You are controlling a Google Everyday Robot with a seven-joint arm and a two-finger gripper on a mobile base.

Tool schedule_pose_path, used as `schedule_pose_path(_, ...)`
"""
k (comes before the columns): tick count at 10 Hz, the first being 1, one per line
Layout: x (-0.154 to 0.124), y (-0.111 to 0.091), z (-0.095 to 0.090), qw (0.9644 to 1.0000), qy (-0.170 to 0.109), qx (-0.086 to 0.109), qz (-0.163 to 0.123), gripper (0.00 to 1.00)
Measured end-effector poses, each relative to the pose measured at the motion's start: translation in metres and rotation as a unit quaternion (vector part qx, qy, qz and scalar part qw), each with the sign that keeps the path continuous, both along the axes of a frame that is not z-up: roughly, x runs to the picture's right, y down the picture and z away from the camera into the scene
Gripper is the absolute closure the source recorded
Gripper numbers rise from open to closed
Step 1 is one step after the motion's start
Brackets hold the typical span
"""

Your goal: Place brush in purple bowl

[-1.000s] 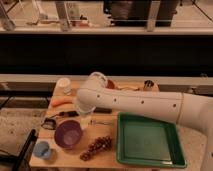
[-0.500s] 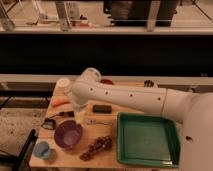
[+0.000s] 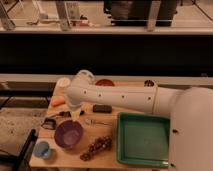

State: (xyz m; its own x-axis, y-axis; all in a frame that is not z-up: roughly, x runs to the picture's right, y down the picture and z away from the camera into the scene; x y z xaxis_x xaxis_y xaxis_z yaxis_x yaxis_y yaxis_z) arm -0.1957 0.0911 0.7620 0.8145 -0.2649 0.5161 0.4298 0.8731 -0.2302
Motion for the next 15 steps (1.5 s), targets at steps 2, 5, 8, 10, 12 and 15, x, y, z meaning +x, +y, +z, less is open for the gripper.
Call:
schedule_pose_path(2,-0.005,-0.003,0.008,1.0000,-0.002,0.008,0.000,0.20)
schedule_pose_path(5,-0.007,-0.009,0.024,0.9998,-0.005,0.015,0.008,0.20)
schedule_pose_path(8,-0.015,-0.014,0.038,0.9996,-0.011,0.024,0.009,0.20)
schedule_pose_path(10,-0.020,-0.016,0.047,0.9993,-0.015,0.034,0.007,0.20)
schedule_pose_path(12,-0.024,-0.017,0.055,0.9990,-0.017,0.041,0.006,0.20)
schedule_pose_path(15,-0.031,-0.012,0.071,0.9990,-0.018,0.040,0.012,0.20)
